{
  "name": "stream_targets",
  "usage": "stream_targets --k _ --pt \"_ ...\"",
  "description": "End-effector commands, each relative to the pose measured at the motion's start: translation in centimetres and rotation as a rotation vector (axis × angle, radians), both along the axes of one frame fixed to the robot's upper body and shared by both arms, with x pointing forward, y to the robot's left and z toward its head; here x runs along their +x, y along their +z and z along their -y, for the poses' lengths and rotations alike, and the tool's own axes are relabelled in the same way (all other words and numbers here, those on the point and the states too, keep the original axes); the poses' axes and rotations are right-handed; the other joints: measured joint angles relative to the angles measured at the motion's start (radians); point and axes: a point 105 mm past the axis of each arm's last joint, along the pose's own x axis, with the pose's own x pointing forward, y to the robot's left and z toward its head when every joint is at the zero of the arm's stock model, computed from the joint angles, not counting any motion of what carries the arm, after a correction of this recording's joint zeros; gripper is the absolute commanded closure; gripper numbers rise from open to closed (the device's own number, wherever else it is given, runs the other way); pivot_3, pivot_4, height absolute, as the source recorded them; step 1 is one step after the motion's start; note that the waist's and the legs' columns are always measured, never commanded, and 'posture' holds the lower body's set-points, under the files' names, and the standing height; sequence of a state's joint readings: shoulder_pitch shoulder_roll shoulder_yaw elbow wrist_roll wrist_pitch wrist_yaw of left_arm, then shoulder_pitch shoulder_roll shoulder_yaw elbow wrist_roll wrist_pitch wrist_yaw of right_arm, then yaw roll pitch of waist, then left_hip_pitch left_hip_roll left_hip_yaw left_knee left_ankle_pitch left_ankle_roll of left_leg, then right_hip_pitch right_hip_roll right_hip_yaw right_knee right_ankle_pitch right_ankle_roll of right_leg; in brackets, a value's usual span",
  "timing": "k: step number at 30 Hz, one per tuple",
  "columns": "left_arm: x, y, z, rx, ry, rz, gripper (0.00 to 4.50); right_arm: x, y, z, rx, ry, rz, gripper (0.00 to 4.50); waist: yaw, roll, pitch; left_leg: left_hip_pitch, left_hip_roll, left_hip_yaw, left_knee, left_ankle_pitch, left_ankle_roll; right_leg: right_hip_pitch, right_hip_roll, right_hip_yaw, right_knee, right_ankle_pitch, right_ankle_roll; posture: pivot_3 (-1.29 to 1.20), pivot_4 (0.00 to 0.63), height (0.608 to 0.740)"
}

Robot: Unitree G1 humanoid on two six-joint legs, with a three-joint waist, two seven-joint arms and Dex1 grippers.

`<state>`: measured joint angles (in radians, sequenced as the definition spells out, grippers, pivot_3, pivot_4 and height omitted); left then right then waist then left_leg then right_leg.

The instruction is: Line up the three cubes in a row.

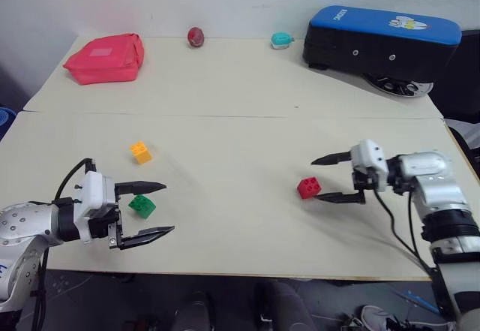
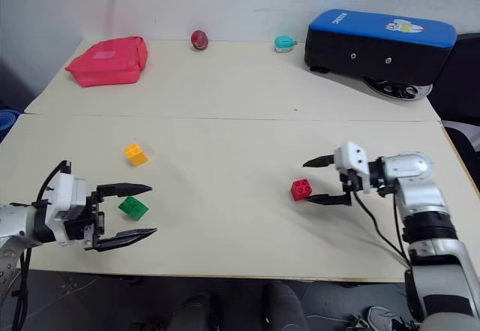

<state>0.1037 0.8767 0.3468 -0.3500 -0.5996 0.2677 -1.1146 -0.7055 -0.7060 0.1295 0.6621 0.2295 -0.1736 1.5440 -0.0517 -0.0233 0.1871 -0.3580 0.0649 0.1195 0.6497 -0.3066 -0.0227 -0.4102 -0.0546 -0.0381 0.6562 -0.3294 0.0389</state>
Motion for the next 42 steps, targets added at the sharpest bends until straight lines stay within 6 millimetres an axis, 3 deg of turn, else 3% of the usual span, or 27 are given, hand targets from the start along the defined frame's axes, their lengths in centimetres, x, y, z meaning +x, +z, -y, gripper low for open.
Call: stream_targets --k 1,5,12,13,20,29,36,39,42 --pt "-0.2 0.6 0.4 0.010 -0.007 0.051 0.01 -0.2 -0.3 -0.3 -0.056 0.065 -0.045 0.00 -0.001 0.000 0.000 0.000 0.000 0.000 0.000 0.000 0.000 0.000 0.000 0.000 0.000 0.000 0.000 0.00 0.150 0.740" --pt "-0.4 0.5 0.3 0.012 0.007 0.052 0.00 0.2 -0.6 -0.5 -0.061 0.082 -0.025 0.54 -0.003 0.000 0.000 0.000 0.000 0.000 0.000 0.000 0.000 0.000 0.000 0.000 0.000 0.000 0.000 0.00 0.150 0.740" --pt "-0.7 0.3 -0.3 0.020 0.033 0.046 0.00 -0.6 0.0 -1.9 -0.012 0.158 0.027 2.92 -0.006 0.000 0.000 0.001 0.000 0.000 0.000 0.000 0.000 0.000 0.000 0.000 0.001 0.000 0.000 0.00 0.150 0.740" --pt "-0.7 0.2 -0.4 0.020 0.035 0.046 0.00 -0.9 0.0 -2.1 -0.020 0.179 0.027 3.06 -0.006 0.000 0.000 0.001 0.000 0.000 0.000 0.000 0.000 0.000 0.000 0.000 0.001 0.000 0.000 0.00 0.150 0.740" --pt "-0.7 -0.1 -0.5 0.024 0.042 0.039 0.00 -4.7 0.1 -8.2 0.077 0.159 -0.074 3.04 -0.002 0.000 0.000 0.000 0.001 -0.001 -0.001 -0.001 0.001 -0.001 0.000 0.000 0.002 0.000 0.000 0.00 0.150 0.740" --pt "-0.8 -0.5 -0.5 0.027 0.039 0.024 0.00 -4.7 -1.5 -9.3 0.074 0.039 -0.074 3.04 -0.003 0.000 0.000 0.000 -0.001 -0.001 -0.002 -0.003 0.004 -0.001 -0.002 -0.002 0.002 0.000 0.000 0.00 0.150 0.740" --pt "-0.6 -0.4 -0.6 0.032 0.043 0.028 0.00 -4.1 -2.1 -9.5 0.052 0.112 -0.003 3.04 -0.002 0.000 0.000 0.000 -0.001 -0.001 -0.002 -0.003 0.004 -0.001 -0.002 -0.002 0.001 0.000 0.000 0.00 0.150 0.740" --pt "-0.5 -0.3 -1.0 0.038 0.062 0.030 0.00 -3.8 -1.7 -9.1 0.059 0.118 -0.002 2.08 -0.003 0.000 0.000 0.000 -0.001 -0.001 -0.001 -0.003 0.004 -0.001 -0.002 -0.002 0.001 0.000 0.000 0.00 0.150 0.740" --pt "-0.6 -0.1 -2.1 0.033 0.116 0.034 0.00 -4.0 -0.1 -9.3 0.122 0.136 0.034 1.03 -0.004 0.000 0.000 0.000 0.000 -0.001 -0.002 -0.003 0.004 -0.001 -0.001 -0.002 0.001 0.000 0.000 0.00 0.150 0.740"
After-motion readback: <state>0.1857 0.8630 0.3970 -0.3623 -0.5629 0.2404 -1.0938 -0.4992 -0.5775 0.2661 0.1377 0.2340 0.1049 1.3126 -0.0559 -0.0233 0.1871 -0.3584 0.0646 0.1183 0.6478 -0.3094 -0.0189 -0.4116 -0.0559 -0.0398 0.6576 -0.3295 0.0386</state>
